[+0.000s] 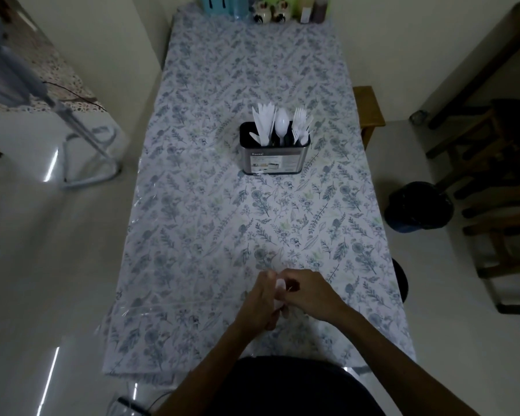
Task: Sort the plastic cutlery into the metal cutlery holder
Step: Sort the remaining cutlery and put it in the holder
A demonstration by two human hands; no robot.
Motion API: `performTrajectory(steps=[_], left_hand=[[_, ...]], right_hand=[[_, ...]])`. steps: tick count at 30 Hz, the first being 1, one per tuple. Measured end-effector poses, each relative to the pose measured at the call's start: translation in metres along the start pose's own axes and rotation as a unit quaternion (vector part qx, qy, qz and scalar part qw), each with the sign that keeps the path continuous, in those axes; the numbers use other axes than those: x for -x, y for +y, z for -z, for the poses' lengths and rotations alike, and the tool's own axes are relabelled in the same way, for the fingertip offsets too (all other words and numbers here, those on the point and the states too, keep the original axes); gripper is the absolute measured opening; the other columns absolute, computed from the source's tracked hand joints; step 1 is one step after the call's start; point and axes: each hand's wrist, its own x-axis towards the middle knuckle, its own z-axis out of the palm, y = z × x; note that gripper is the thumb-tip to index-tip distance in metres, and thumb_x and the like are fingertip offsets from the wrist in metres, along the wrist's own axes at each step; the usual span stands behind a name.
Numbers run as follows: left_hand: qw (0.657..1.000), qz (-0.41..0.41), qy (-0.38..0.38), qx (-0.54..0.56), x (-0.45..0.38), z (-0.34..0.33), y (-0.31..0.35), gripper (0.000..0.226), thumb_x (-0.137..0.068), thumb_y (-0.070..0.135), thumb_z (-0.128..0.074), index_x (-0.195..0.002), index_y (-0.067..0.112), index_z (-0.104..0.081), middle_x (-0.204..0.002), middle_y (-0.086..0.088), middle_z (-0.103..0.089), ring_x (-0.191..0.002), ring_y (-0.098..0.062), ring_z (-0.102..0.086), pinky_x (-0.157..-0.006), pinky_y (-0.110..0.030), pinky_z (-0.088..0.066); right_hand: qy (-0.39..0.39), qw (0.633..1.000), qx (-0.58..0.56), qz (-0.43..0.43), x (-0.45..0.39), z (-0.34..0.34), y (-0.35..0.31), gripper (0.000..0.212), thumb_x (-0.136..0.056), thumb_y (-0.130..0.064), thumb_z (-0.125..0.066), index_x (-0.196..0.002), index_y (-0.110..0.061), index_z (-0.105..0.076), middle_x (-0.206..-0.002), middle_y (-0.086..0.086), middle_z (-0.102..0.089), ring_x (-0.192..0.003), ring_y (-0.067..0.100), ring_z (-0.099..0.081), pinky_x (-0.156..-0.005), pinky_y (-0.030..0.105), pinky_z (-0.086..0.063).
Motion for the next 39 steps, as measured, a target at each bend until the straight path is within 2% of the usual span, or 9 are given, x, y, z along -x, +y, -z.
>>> performTrajectory(steps=[3,7,11,15,19,22,24,30,39], left_hand=[[0.998,0.002,-0.052,-0.023,-0.005,0.011,0.016,0.055,-0.103,0.057,-0.04,-0.112,0.005,-0.058,-0.078,-0.01,-0.072,-0.056,-0.031,-0.064,-0.05,-0.041,-0.052],[0.97,0.032,-0.198,0.134,-0.016,0.048,0.09,0.031,-0.102,0.021,-0.054,-0.127,0.005,-0.061,-0.125,-0.023,-0.069,-0.109,-0.034,-0.07,-0.093,-0.043,-0.058],[0.957,-0.039,-0.279,0.072,-0.031,0.084,0.2,0.033,-0.095,0.008,-0.058,-0.127,0.0,-0.061,-0.124,-0.019,-0.071,-0.117,-0.036,-0.068,-0.098,-0.044,-0.056],[0.971,-0.173,-0.161,-0.017,-0.056,0.099,0.292,0.026,-0.095,0.008,-0.065,-0.12,-0.001,-0.067,-0.112,-0.014,-0.077,-0.106,-0.029,-0.074,-0.085,-0.034,-0.061],[0.942,-0.321,0.023,-0.095,-0.097,0.1,0.326,0.002,-0.092,0.014,-0.074,-0.09,0.014,-0.075,-0.092,-0.005,-0.08,-0.089,-0.021,-0.078,-0.081,-0.034,-0.061],[0.916,-0.352,0.135,-0.134,-0.127,0.091,0.325,0.042,-0.091,0.013,-0.075,-0.06,0.03,-0.053,-0.052,0.026,-0.059,-0.048,0.007,-0.054,-0.053,-0.011,-0.039],[0.907,-0.345,0.18,-0.162,-0.149,0.086,0.319,0.051,-0.091,0.017,-0.075,-0.055,0.03,-0.04,-0.043,0.018,-0.046,-0.041,0.001,-0.035,-0.048,-0.016,-0.029],[0.913,-0.313,0.197,-0.169,-0.196,0.083,0.293,0.044,-0.092,0.028,-0.073,-0.061,0.014,-0.046,-0.05,0.007,-0.037,-0.042,-0.003,-0.031,-0.049,-0.02,-0.028],[0.917,-0.279,0.21,-0.193,-0.239,0.075,0.272,0.034,-0.095,0.023,-0.069,-0.068,0.017,-0.049,-0.057,0.007,-0.047,-0.051,-0.004,-0.041,-0.049,-0.014,-0.035]], right_hand=[[0.0,0.999,0.036,0.036,-0.009,0.017,-0.007,0.014,-0.092,-0.031,-0.071,-0.099,-0.02,-0.076,-0.085,-0.008,-0.074,-0.075,-0.001,-0.069,-0.071,0.014,-0.052],[-0.035,0.995,0.025,0.086,-0.033,0.098,-0.062,0.022,-0.09,-0.017,-0.074,-0.112,-0.019,-0.074,-0.101,-0.002,-0.076,-0.087,0.01,-0.073,-0.083,0.028,-0.059],[-0.035,0.984,0.045,0.171,-0.044,0.183,-0.163,0.027,-0.088,-0.012,-0.075,-0.114,-0.015,-0.074,-0.105,0.009,-0.075,-0.089,0.02,-0.074,-0.084,0.031,-0.061],[0.062,0.961,0.101,0.251,-0.058,0.238,-0.238,0.032,-0.09,-0.014,-0.073,-0.122,-0.016,-0.07,-0.093,0.012,-0.07,-0.073,0.014,-0.067,-0.078,0.021,-0.058],[0.17,0.96,-0.008,0.221,-0.095,0.263,-0.261,0.024,-0.1,-0.015,-0.058,-0.12,-0.005,-0.067,-0.105,0.015,-0.072,-0.089,0.022,-0.075,-0.089,0.039,-0.061],[0.182,0.971,-0.02,0.152,-0.12,0.255,-0.26,0.027,-0.104,-0.024,-0.047,-0.114,-0.008,-0.066,-0.099,0.014,-0.073,-0.082,0.024,-0.075,-0.082,0.04,-0.063],[0.189,0.972,-0.044,0.132,-0.134,0.247,-0.255,0.029,-0.104,-0.027,-0.044,-0.114,-0.01,-0.065,-0.096,0.01,-0.073,-0.078,0.021,-0.075,-0.079,0.04,-0.063],[0.292,0.925,0.177,0.165,-0.175,0.228,-0.222,0.056,-0.079,-0.047,-0.077,-0.115,-0.011,-0.055,-0.09,0.006,-0.07,-0.075,0.017,-0.068,-0.062,0.029,-0.055],[0.303,0.911,0.213,0.182,-0.221,0.228,-0.187,0.036,-0.082,-0.026,-0.069,-0.105,-0.002,-0.056,-0.087,0.013,-0.065,-0.073,0.025,-0.062,-0.063,0.034,-0.049]])
